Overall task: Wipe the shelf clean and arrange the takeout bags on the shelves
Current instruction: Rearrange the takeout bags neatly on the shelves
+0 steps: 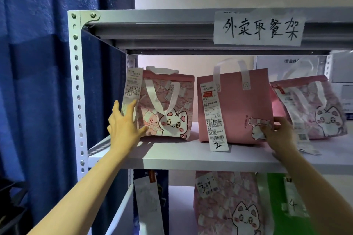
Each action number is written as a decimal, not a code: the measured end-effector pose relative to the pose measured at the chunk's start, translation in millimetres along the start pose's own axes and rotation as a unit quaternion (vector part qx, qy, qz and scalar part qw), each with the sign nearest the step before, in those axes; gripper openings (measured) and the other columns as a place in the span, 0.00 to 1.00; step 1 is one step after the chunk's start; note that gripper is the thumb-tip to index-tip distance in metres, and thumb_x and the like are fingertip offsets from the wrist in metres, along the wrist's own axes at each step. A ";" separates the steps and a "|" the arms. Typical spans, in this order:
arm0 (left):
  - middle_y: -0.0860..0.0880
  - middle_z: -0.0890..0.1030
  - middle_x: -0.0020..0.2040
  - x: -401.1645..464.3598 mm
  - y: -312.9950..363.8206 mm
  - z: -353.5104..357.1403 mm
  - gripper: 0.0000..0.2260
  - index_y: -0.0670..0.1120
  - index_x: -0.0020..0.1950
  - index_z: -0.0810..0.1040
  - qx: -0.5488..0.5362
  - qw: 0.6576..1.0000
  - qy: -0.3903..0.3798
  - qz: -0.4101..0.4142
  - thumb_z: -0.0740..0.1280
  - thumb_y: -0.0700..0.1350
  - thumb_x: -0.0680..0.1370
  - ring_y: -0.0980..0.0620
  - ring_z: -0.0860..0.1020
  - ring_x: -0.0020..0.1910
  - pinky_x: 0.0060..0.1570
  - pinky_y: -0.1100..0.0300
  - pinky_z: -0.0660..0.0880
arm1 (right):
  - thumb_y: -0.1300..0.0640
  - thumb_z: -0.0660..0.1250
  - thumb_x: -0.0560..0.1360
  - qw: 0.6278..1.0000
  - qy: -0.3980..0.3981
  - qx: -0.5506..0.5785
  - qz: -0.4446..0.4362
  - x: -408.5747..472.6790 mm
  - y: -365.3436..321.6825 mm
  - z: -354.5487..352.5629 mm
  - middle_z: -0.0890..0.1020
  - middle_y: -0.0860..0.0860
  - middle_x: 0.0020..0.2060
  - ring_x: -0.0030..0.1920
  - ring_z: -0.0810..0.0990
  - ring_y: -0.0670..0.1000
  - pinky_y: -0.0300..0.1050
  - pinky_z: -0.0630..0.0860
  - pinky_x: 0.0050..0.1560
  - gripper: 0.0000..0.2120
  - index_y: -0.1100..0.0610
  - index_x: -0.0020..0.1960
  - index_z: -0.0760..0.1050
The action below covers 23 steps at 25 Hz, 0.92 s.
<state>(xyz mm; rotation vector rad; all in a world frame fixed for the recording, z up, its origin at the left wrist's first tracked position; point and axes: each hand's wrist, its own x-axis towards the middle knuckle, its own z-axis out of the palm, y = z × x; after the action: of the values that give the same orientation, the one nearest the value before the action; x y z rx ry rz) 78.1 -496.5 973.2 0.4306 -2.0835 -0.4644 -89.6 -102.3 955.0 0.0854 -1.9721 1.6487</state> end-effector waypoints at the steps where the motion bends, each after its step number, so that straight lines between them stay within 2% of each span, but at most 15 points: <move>1: 0.40 0.57 0.79 -4.9 5.1 -2.4 0.35 0.57 0.74 0.66 0.037 0.997 0.046 0.043 0.78 0.51 0.70 0.35 0.62 0.73 0.66 0.37 0.66 | 0.63 0.70 0.77 1.000 -0.003 0.006 0.003 0.7 1.7 -2.7 0.82 0.58 0.52 0.39 0.81 0.51 0.43 0.79 0.32 0.17 0.59 0.64 0.73; 3: 0.40 0.67 0.72 -16.9 19.2 -3.9 0.25 0.51 0.66 0.74 0.087 0.980 0.103 0.148 0.76 0.50 0.71 0.37 0.70 0.65 0.58 0.44 0.70 | 0.62 0.71 0.77 1.000 -0.001 -0.005 -0.002 1.2 3.9 -3.3 0.82 0.59 0.53 0.38 0.80 0.48 0.39 0.75 0.29 0.17 0.58 0.65 0.73; 5: 0.44 0.72 0.66 -31.0 34.3 1.8 0.16 0.49 0.61 0.76 0.092 0.974 0.021 0.204 0.71 0.52 0.75 0.41 0.73 0.59 0.55 0.49 0.73 | 0.61 0.71 0.78 1.000 0.005 -0.020 -0.012 -1.3 3.3 -1.9 0.82 0.59 0.55 0.38 0.80 0.50 0.42 0.75 0.34 0.18 0.58 0.65 0.72; 7: 0.46 0.69 0.68 -40.1 40.5 14.0 0.17 0.52 0.66 0.73 0.091 0.974 -0.087 0.189 0.63 0.57 0.79 0.43 0.72 0.61 0.59 0.49 0.73 | 0.62 0.70 0.78 1.000 0.008 -0.013 -0.010 -2.7 2.2 -1.7 0.82 0.61 0.57 0.40 0.81 0.55 0.47 0.78 0.39 0.18 0.59 0.66 0.72; 8: 0.46 0.67 0.69 -41.0 40.2 19.1 0.19 0.53 0.69 0.71 0.099 0.973 -0.113 0.175 0.61 0.58 0.80 0.43 0.71 0.63 0.61 0.48 0.72 | 0.62 0.70 0.78 1.000 0.006 -0.011 -0.011 -3.2 2.3 -2.1 0.82 0.62 0.57 0.40 0.81 0.54 0.46 0.77 0.39 0.18 0.59 0.67 0.72; 10: 0.45 0.65 0.71 -38.3 38.5 24.4 0.21 0.54 0.72 0.68 0.106 0.974 -0.136 0.145 0.59 0.58 0.80 0.41 0.70 0.64 0.62 0.45 0.71 | 0.61 0.69 0.78 1.000 0.002 -0.014 -0.014 -4.5 1.4 -4.0 0.82 0.62 0.57 0.36 0.79 0.50 0.40 0.73 0.33 0.19 0.60 0.68 0.71; 12: 0.44 0.65 0.71 -34.8 36.6 26.4 0.22 0.54 0.72 0.67 0.109 0.974 -0.161 0.116 0.59 0.59 0.80 0.39 0.70 0.64 0.62 0.44 0.71 | 0.61 0.69 0.78 1.000 0.000 -0.012 -0.012 -5.8 0.2 -4.3 0.81 0.62 0.57 0.35 0.78 0.48 0.39 0.71 0.32 0.19 0.60 0.67 0.71; 14: 0.44 0.64 0.71 -31.9 35.5 28.1 0.22 0.54 0.73 0.66 0.107 0.972 -0.184 0.100 0.59 0.59 0.80 0.38 0.70 0.64 0.62 0.43 0.71 | 0.62 0.70 0.78 1.000 0.003 -0.023 -0.013 -7.4 -1.0 -4.3 0.82 0.62 0.57 0.37 0.79 0.51 0.42 0.74 0.34 0.18 0.60 0.67 0.72; 17: 0.44 0.66 0.70 -31.6 36.0 30.5 0.22 0.54 0.73 0.65 0.088 0.970 -0.206 0.091 0.59 0.58 0.80 0.36 0.71 0.63 0.62 0.43 0.71 | 0.62 0.71 0.77 0.999 0.002 -0.028 -0.014 -10.0 -3.7 -6.4 0.82 0.62 0.58 0.45 0.82 0.59 0.54 0.81 0.45 0.19 0.59 0.66 0.72; 18: 0.44 0.67 0.69 -31.6 36.2 31.1 0.22 0.54 0.72 0.66 0.087 0.970 -0.208 0.093 0.59 0.58 0.80 0.37 0.71 0.63 0.62 0.44 0.71 | 0.62 0.71 0.77 0.999 0.002 -0.032 -0.014 -10.6 -4.7 -6.8 0.82 0.61 0.57 0.47 0.82 0.59 0.54 0.81 0.46 0.19 0.59 0.66 0.72; 21: 0.44 0.70 0.67 -31.5 35.8 32.5 0.19 0.54 0.70 0.68 0.094 0.971 -0.192 0.109 0.59 0.57 0.80 0.39 0.71 0.63 0.62 0.46 0.71 | 0.62 0.70 0.78 0.999 0.008 -0.036 -0.014 -14.0 -7.5 -5.5 0.82 0.59 0.53 0.42 0.81 0.56 0.45 0.76 0.40 0.18 0.59 0.66 0.72; 23: 0.45 0.71 0.67 -31.4 36.3 33.0 0.19 0.55 0.70 0.71 0.094 0.969 -0.183 0.136 0.60 0.56 0.80 0.41 0.71 0.63 0.63 0.48 0.69 | 0.61 0.69 0.78 0.999 0.015 -0.041 -0.017 -16.8 -7.9 -4.2 0.81 0.56 0.50 0.37 0.79 0.49 0.40 0.72 0.34 0.17 0.59 0.65 0.72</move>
<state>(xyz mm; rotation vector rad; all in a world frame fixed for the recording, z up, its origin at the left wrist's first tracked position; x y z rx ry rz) 61.5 -445.0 951.6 0.1690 -2.5122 -0.1930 -70.8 -105.4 954.8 0.0627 -2.0024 1.5357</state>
